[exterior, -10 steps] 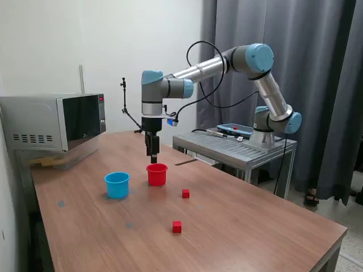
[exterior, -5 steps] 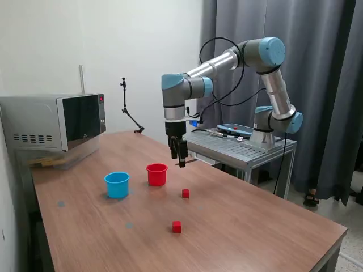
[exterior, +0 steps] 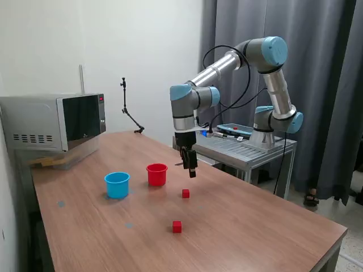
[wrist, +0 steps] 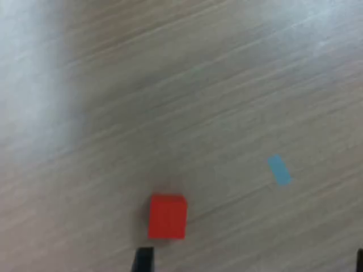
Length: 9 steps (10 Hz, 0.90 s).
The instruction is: Place red objects in the red bin, and blue objects in the blue bin.
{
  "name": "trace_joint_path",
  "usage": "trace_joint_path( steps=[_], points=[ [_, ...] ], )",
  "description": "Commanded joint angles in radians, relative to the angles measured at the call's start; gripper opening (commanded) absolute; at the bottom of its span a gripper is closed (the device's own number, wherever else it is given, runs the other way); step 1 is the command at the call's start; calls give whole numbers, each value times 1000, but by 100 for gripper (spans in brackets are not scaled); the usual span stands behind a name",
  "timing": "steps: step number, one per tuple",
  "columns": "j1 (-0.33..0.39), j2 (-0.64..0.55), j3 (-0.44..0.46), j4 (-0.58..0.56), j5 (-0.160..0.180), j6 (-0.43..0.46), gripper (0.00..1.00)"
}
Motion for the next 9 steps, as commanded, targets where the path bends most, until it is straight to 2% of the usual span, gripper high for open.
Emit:
trace_joint_path(
  steps=[1,5,9],
  points=[
    [1,0,53,-49,4,75,100],
    [15,1,103,-99,1,78,100],
    [-7,1,151,-136,-2,62,100]
  ],
)
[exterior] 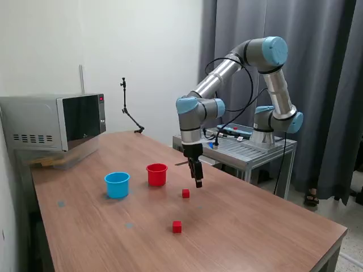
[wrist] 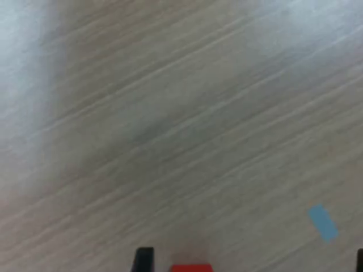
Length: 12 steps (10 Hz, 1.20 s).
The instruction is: Place red objects in the red bin, and blue objects in the blue bin.
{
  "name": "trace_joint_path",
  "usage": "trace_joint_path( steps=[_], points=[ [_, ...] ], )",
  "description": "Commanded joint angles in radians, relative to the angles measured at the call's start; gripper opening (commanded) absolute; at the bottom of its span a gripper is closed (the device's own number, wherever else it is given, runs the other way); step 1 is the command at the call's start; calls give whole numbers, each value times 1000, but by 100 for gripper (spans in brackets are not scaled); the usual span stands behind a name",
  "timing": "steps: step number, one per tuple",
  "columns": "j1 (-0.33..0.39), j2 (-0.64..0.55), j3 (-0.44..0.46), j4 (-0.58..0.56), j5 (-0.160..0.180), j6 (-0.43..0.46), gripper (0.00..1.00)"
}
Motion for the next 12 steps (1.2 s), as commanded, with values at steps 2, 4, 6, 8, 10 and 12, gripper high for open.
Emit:
trace_joint_path(
  steps=[2,4,6,8,10,12],
  points=[
    [-26,-1,35,-29,-1,-74,100],
    [-26,-1,35,-50,-1,-97,100],
    [-31,0,32,-69,-1,-124,100],
    [-32,5,38,-107,-3,-126,100],
    [-32,9,41,-112,-16,-126,100],
    [-31,15,47,-150,-42,-126,100]
  ],
)
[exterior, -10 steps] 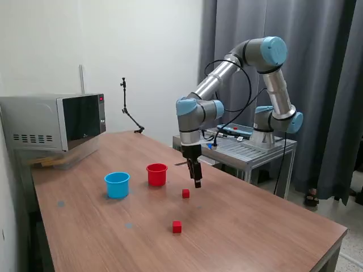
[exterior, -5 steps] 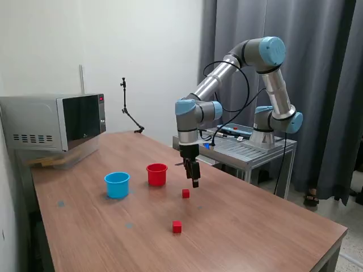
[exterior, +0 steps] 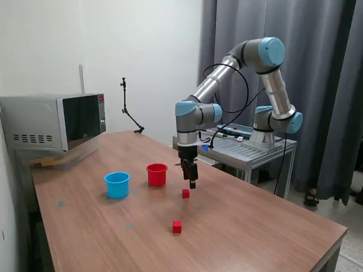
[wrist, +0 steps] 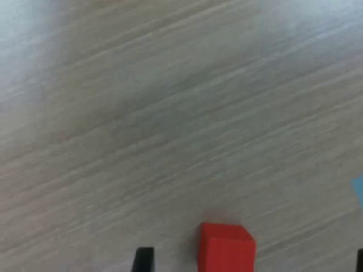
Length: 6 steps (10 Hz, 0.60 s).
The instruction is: Place red objects in the red bin, and blue objects in the blue bin.
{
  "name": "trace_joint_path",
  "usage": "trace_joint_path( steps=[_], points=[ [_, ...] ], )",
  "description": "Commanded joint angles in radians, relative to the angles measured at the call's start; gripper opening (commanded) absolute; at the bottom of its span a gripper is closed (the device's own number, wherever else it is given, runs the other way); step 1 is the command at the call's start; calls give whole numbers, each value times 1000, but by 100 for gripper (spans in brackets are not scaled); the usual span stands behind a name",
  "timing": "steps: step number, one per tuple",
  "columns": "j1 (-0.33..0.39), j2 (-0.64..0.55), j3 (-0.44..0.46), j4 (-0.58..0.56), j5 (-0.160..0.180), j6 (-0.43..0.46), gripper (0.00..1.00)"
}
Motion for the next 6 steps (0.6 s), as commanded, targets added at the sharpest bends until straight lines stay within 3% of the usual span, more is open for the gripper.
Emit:
trace_joint_path(
  steps=[1,4,6],
  points=[
    [1,5,6,-26,-19,1,100],
    [2,33,23,-84,-22,1,100],
    [7,50,20,-93,-48,1,100]
  ],
)
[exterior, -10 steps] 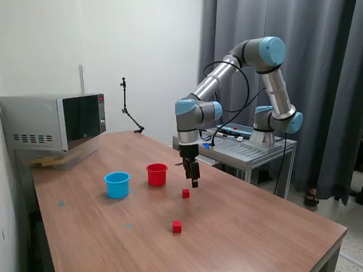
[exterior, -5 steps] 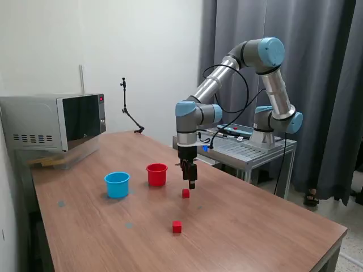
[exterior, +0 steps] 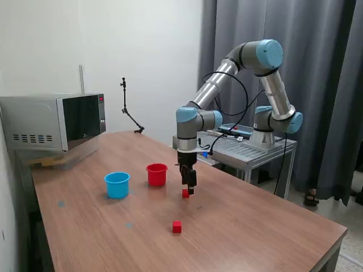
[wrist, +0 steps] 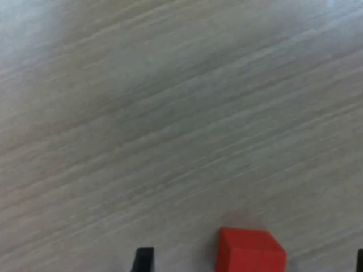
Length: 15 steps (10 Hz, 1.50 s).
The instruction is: Place red objects in the red bin, and blue objects in the blue bin.
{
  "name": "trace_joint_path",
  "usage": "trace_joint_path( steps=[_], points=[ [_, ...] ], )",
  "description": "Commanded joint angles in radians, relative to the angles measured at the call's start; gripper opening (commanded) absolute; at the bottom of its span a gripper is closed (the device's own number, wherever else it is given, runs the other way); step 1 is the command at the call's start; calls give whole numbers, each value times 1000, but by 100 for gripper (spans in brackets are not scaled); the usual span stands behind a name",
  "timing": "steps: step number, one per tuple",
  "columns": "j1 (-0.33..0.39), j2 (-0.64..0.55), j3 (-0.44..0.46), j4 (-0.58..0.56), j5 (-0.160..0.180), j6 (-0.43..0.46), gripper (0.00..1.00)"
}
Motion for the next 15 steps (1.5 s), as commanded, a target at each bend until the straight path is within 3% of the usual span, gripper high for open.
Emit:
trace_joint_path(
  steps=[1,6,7,15],
  points=[
    [3,12,1,-18,-14,0,100],
    [-1,27,-2,-27,-14,0,100],
    [-1,27,-5,-30,-14,0,0],
    [-1,27,-15,-30,-17,-3,0]
  ],
)
